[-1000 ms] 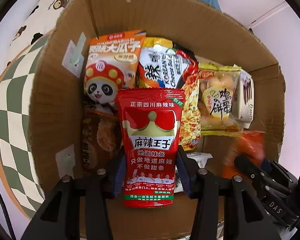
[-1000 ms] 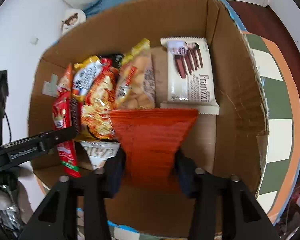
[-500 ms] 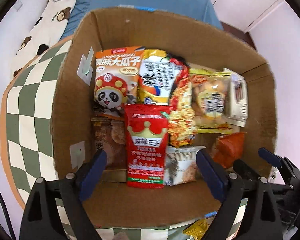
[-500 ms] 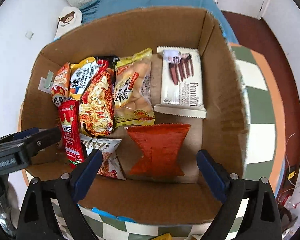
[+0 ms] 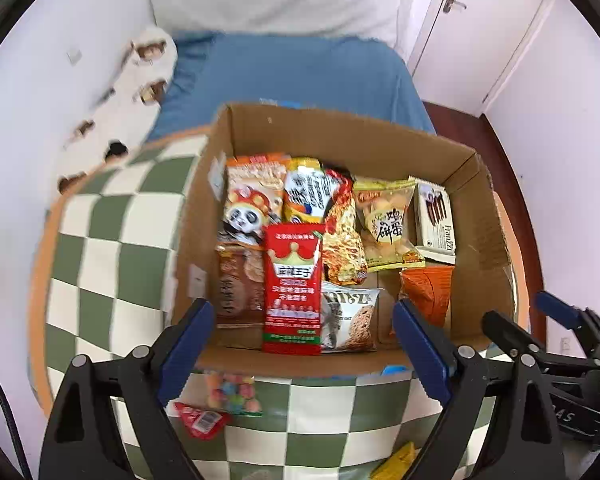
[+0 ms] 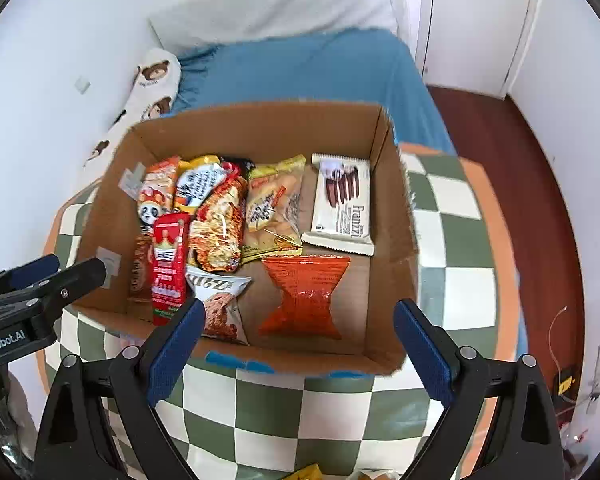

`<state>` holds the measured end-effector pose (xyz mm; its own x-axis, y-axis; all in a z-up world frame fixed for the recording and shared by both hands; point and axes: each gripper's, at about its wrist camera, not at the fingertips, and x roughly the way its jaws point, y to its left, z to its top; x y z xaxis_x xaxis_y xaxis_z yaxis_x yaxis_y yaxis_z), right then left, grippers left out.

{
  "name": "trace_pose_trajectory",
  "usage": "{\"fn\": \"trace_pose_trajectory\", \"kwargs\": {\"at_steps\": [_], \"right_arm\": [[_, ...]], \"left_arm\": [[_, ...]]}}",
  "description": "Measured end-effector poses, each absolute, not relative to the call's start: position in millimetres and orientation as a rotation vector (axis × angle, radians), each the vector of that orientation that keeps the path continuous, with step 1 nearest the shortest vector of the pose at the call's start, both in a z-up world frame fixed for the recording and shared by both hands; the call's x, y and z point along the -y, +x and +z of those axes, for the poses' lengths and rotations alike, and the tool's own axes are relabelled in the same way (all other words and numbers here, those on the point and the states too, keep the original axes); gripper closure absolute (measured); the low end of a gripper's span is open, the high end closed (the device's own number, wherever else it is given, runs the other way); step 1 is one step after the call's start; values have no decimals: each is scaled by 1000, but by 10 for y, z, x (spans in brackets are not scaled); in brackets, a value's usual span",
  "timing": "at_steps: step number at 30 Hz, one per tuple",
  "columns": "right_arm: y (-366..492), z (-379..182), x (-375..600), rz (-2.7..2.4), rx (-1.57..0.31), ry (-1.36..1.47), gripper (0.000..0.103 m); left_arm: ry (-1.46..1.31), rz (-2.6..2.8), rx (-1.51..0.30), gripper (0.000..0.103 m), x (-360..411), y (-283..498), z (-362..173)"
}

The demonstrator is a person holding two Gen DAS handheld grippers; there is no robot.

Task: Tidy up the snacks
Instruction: 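Move both open tools back over the remaining snacks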

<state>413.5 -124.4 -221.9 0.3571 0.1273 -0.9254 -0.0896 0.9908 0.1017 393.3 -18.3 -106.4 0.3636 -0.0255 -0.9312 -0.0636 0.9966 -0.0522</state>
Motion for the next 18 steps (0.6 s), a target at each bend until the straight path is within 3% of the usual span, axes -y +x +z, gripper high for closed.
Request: {"fn": "trace_pose_trajectory", "kwargs": {"at_steps": [18], "right_arm": [[3171,-1240,1290,161,-941,43,6]], "left_arm": [[-18,22,-967,12,377,3031,-163]]}}
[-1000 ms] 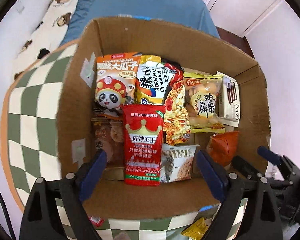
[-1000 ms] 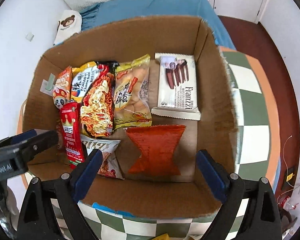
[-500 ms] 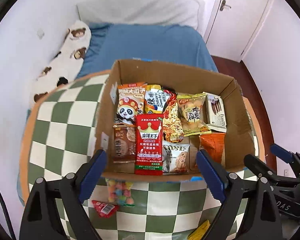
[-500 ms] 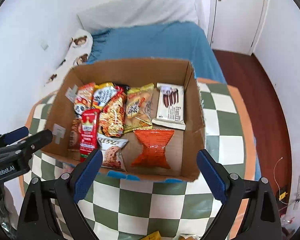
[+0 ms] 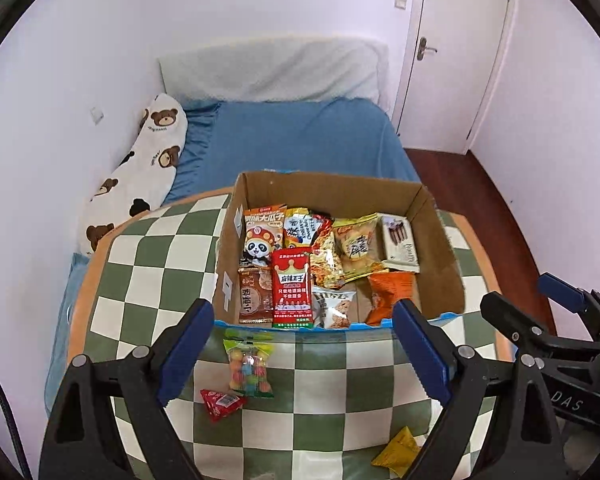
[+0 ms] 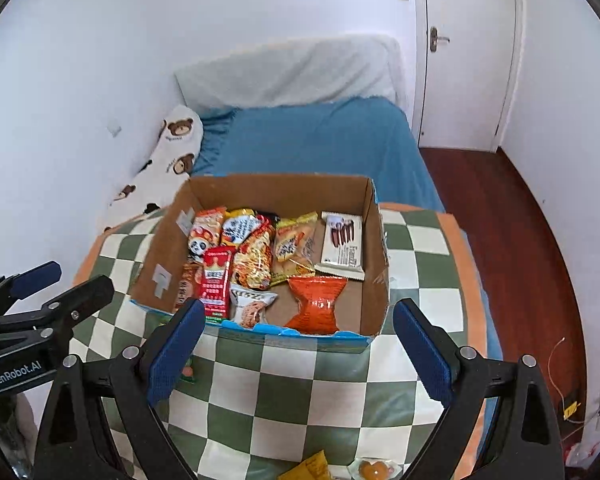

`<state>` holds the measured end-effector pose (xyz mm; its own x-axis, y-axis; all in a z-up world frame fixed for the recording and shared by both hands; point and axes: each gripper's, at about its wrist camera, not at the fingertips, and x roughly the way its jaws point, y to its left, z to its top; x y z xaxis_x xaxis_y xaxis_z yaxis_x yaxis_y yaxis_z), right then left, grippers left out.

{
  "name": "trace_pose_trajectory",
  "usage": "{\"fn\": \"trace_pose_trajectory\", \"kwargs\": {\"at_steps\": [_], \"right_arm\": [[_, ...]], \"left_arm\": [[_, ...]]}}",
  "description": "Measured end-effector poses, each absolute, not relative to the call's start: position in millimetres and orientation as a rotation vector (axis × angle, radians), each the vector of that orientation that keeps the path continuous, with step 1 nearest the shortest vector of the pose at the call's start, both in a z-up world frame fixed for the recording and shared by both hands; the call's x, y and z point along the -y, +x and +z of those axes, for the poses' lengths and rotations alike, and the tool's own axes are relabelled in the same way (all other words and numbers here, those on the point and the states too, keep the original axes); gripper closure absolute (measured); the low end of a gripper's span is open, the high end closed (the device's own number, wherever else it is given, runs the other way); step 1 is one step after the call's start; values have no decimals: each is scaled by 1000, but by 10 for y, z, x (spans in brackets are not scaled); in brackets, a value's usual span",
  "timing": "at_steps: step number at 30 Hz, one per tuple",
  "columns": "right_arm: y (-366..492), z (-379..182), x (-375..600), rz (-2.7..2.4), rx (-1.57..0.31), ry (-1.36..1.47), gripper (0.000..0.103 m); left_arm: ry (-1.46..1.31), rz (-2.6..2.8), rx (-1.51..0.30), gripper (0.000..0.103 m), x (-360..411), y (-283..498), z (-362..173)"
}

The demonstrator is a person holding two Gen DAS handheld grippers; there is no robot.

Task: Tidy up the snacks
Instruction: 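Move both open tools back over the remaining snacks, then grasp the small red triangle packet with left tool while right tool grasps the yellow Haidilao bag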

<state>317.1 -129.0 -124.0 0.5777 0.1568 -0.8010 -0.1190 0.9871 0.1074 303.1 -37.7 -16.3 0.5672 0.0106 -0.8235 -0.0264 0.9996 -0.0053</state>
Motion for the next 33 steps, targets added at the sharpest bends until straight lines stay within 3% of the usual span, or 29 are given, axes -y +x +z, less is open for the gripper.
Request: {"fn": "trace_pose_trajectory", "kwargs": {"at_steps": [7,14,17,24,33], "right_arm": [[2867,-963,1301,167,-875,58,6],[2660,-1099,1383,172,-909,120,6],[2592,-1402,1448,186,-1001,184,6],[2294,-2773,1592,173,-1403,363,6],[2074,-3765,1318,168,-1625,8,6]], "left_arm": [[-27,14,-920,12,417,2793,44],[-20,42,-941,12,351,2592,-101],[-35,63,-994,12,252,2525,-342],[-64,182,-1232,12,-200,2251,-1384],[-45,267,-1431,12,-665,1850,-2208]]}}
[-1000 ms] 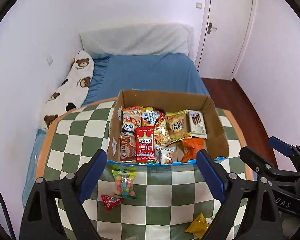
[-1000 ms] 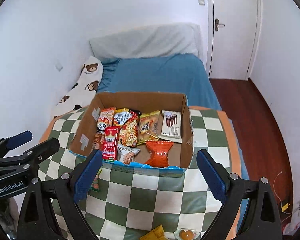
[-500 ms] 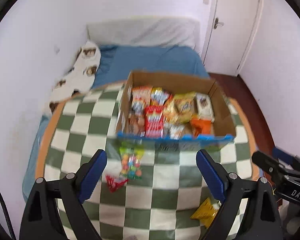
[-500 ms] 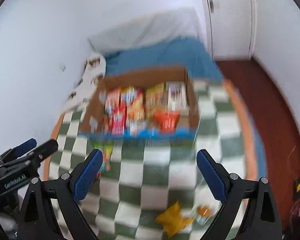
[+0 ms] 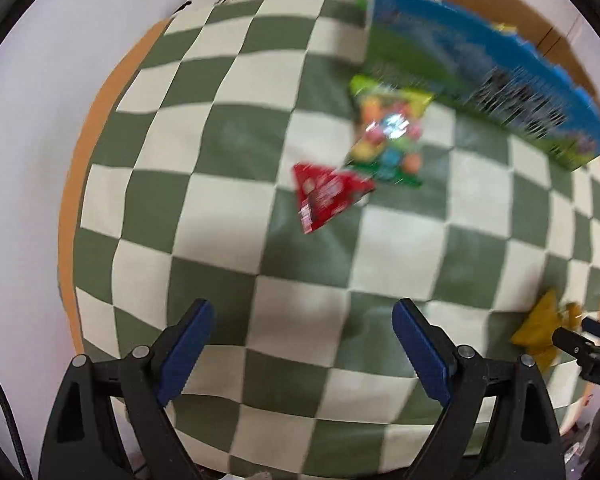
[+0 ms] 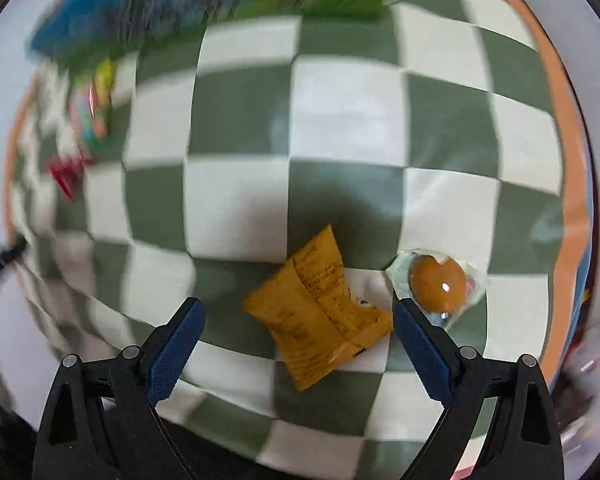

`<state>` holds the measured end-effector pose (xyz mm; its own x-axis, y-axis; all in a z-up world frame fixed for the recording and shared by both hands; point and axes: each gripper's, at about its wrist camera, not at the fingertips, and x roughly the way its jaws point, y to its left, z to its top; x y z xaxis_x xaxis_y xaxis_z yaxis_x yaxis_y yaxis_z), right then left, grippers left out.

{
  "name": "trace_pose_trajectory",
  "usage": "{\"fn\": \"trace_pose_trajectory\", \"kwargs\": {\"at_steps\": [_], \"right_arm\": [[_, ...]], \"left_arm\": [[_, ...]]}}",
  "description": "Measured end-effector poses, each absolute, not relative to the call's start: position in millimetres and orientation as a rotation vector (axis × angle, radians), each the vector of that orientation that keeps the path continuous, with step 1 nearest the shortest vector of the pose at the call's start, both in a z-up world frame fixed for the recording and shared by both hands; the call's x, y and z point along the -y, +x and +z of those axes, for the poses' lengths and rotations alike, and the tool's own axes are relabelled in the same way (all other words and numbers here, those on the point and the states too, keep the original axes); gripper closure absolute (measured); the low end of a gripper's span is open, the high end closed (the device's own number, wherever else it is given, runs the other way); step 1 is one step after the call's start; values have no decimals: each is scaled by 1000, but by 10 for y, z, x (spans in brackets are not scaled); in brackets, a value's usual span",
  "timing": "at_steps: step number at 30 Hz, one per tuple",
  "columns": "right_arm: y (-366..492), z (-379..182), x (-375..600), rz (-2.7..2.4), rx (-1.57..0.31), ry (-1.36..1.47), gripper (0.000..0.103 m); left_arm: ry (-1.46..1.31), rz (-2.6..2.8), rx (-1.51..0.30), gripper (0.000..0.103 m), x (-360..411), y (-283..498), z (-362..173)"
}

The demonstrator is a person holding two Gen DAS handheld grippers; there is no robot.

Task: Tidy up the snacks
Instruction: 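Grasp the small red triangle packet with left tool while right tool grasps the yellow Haidilao bag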

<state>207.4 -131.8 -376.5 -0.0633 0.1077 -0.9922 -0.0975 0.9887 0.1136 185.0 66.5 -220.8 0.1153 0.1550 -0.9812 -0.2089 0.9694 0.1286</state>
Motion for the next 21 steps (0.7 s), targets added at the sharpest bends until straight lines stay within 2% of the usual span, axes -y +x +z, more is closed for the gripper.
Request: {"fn": "trace_pose_trajectory", "kwargs": {"at_steps": [2,4,7,10,14,21], "right_arm": [[2041,-3982,1140,202,-1670,-127,9],[2007,-4148,1019,215,-1698,-208,31],[2011,-4211,964,207,-1688,-205,35],[2075,-4187,994,177,-1685,-76,39],[2238,-4146,1030,146,-1659,166,40],[2487,-4105,1050,124,-1606,425,39]], "left_arm": [[-21,269,-1445,12,-719,1837,-2270],[4,259,-1442,12,-750,1854,-2293],[73,229,-1420,12,-750,1938,-2298],[165,181,-1400,12,-723,2088,-2289],[235,101,-1402,12,-705,2370,-2320],[376,-78,-1426,12,-569,2706,-2489]]}}
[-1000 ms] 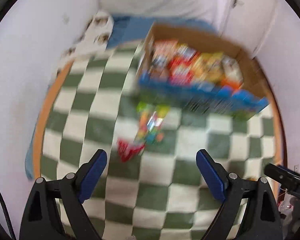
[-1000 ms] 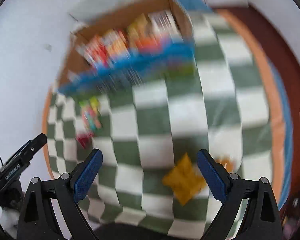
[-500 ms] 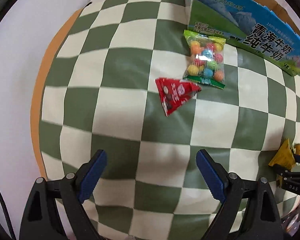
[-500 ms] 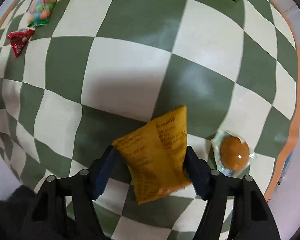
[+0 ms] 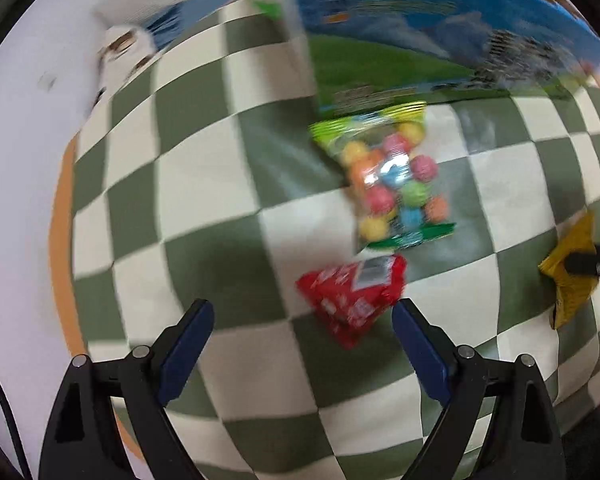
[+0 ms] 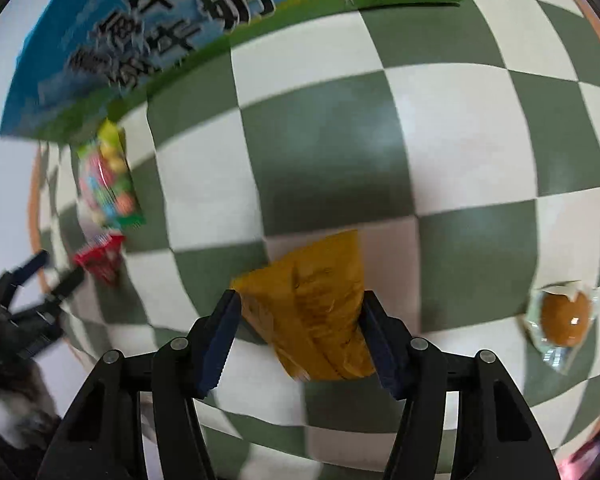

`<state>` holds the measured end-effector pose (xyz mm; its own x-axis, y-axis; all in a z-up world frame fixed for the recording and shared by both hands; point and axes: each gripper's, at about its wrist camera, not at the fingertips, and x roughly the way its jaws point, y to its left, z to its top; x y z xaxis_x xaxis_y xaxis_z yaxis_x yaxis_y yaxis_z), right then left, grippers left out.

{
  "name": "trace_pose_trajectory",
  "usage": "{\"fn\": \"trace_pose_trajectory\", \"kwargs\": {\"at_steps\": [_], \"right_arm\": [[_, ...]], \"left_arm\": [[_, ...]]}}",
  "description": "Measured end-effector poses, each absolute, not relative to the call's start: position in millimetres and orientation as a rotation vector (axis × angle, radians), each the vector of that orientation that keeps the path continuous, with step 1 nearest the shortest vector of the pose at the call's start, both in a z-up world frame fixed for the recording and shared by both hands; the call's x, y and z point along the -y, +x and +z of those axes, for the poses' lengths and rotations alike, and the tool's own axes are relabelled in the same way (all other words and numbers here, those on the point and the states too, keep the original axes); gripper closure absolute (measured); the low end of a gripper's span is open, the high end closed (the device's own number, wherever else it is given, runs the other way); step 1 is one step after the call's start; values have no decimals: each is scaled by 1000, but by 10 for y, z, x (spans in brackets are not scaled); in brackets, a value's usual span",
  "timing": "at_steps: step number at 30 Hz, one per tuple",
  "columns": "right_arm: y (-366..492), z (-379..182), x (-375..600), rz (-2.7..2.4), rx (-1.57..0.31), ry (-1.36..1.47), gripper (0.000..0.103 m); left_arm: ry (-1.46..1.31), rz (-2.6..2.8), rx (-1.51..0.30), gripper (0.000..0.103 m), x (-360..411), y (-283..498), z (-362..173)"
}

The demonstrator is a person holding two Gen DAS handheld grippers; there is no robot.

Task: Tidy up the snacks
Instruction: 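Grasp the small red triangle packet with left tool while right tool grasps the yellow Haidilao bag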

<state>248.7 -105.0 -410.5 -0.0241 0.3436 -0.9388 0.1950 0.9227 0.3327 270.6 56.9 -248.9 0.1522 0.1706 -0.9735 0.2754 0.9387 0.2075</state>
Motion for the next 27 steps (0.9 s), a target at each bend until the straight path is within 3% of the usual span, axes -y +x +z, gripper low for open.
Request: {"fn": "trace_pose_trajectory", "kwargs": {"at_steps": [3,7,8,10,14,15,16,21,25,27], "right_arm": [[2578,-4061,1041,128,-1602,428,21],[2497,-3986,979,165,-1606,334,20],[2444,-3999,926,178,-1613,304,20],[2400,-4017,834,200,-1623,203,20],[2356,-4050,626,238,-1592,-19,22],[2339,-4062,585,239,-1589,-49,36],[2323,-4079,568,237,-1592,-48,40],[2341,-4131,830,188,-1632,159,41],[2419,-4182,1000,180,-1661,211,31],[2435,-4234,1032,172,-1675,232,30]], "left_arm": [[449,-175,-1469,12,-421,2759,-2645],[510,-247,-1522,15,-280,2734,-2882],[499,-256,-1522,22,-259,2720,-2908],[401,-244,-1536,50,-289,2727,-2922],[42,-162,-1583,50,-535,2754,-2873],[-67,-133,-1603,50,-620,2736,-2879],[-178,-104,-1622,50,-706,2700,-2893],[-500,-75,-1626,49,-950,2505,-2995],[-504,-113,-1632,39,-892,2501,-3019],[-432,-115,-1653,39,-824,2581,-3040]]}}
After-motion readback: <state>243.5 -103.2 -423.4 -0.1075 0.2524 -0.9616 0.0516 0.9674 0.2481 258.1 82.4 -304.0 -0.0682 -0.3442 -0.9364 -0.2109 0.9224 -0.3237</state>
